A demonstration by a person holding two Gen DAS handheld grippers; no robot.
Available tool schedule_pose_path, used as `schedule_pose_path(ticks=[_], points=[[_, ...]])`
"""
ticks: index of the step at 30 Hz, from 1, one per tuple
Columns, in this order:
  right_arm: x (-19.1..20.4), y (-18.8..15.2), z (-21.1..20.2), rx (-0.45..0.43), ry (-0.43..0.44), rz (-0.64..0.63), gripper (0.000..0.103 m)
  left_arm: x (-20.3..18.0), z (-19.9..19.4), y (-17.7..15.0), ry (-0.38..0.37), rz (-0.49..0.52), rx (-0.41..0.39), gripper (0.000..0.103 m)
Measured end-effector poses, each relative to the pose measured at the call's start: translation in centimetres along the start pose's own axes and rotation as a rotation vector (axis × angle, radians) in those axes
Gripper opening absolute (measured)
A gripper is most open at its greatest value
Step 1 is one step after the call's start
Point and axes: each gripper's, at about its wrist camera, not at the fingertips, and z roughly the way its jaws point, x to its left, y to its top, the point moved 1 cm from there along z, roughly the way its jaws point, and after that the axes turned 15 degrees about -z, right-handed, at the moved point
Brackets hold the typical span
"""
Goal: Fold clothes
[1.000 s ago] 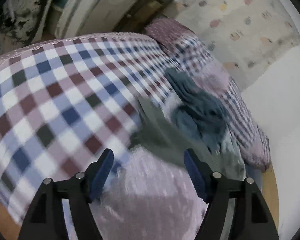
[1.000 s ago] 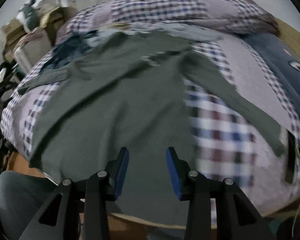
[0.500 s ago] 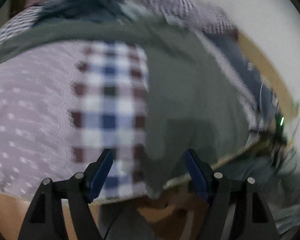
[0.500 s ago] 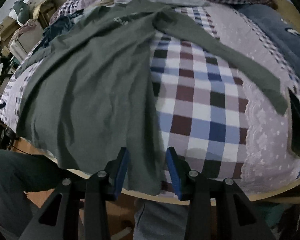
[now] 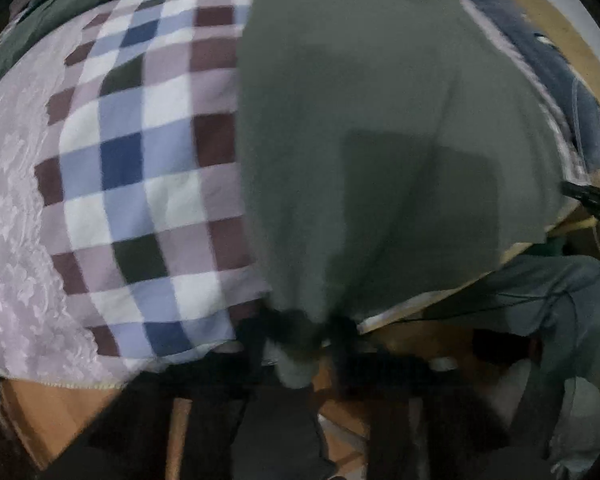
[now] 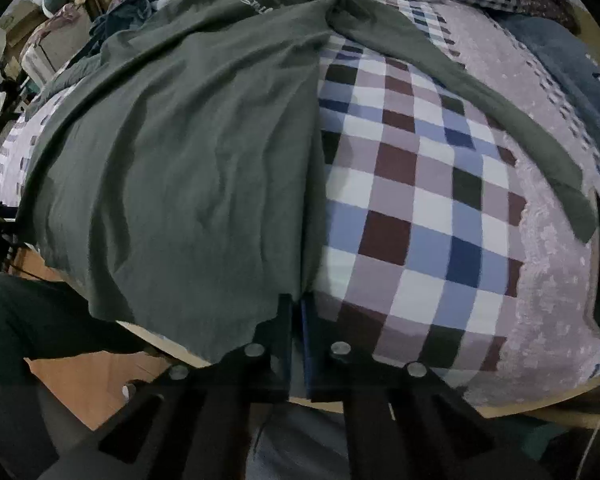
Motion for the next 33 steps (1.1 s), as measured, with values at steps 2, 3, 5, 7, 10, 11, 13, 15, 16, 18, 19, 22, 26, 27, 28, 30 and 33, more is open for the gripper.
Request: schedule_pose_path(ticks=[2, 3, 5, 7, 10, 11, 13, 15, 16, 18, 19, 22, 26, 27, 28, 30, 33], points=[[0.1, 0.0, -1.3, -0.001, -0.009, -0.008, 0.000, -0.1, -1.1, -0.5, -0.058, 0.004, -0.006, 0.001], [0.0, 0.0, -2.1, -0.003, -0.008, -0.011, 0.000, -0.3, -1.8, -0.7, -0.083, 0.008, -0.005, 0.001], [0.0, 0.0, -4.0, -0.013, -0.014, -0.018, 0.000, -0.8, -3.7, -1.5, -0.146, 0.032, -0.019, 0.000], [0.0, -0.2, -5.8, -0.015, -0.025, -0.029, 0.000, -1.3, -4.9, -2.1, -0.197, 0.053, -0.013, 0.000], [0.2, -0.9, -6.4, 0.054, -0.074, -0.063, 0.000, -1.8, -5.8, -2.7, -0.208, 0.080, 0.003, 0.000], [0.3, -1.3, -6.3, 0.089, -0.096, -0.077, 0.000, -2.0, -5.7, -2.7, -0.182, 0.087, 0.009, 0.000], [-0.5, -2.2, -5.5, 0.134, -0.098, -0.065, 0.000, -2.1, -5.3, -2.8, -0.128, 0.096, 0.020, 0.001], [-1.4, -3.3, -5.2, 0.139, -0.090, -0.013, 0.000, -1.2, -5.4, -2.3, -0.090, 0.061, 0.010, 0.001], [-1.8, -3.6, -5.4, 0.130, -0.102, 0.017, 0.000, -0.8, -5.6, -2.1, -0.085, 0.044, 0.001, 0.002], [-2.8, -4.0, -6.6, 0.069, -0.096, 0.081, 0.001, 0.4, -7.1, -1.7, -0.089, 0.019, -0.039, 0.007], [-3.2, -4.0, -7.3, 0.035, -0.098, 0.104, 0.001, 0.6, -8.0, -1.7, -0.090, 0.015, -0.065, 0.009], [-4.3, -3.4, -10.1, -0.063, -0.147, 0.157, 0.005, 0.2, -11.4, -2.1, -0.120, 0.018, -0.163, 0.032], [-6.7, -2.0, -14.9, -0.283, -0.225, 0.257, 0.024, -1.8, -16.3, -2.1, -0.173, 0.030, -0.319, 0.070], [-7.2, -2.0, -16.3, -0.358, -0.245, 0.292, 0.042, -3.4, -17.2, -2.2, -0.187, 0.055, -0.355, 0.074], [-7.6, -2.2, -17.5, -0.427, -0.265, 0.328, 0.053, -5.0, -18.1, -2.3, -0.202, 0.079, -0.391, 0.075], [-8.3, -2.8, -19.5, -0.548, -0.304, 0.401, 0.059, -8.2, -19.8, -2.6, -0.229, 0.129, -0.461, 0.076], [-9.9, -3.8, -21.3, -0.637, -0.322, 0.476, 0.065, -15.7, -20.6, -1.9, -0.277, 0.254, -0.528, 0.081]])
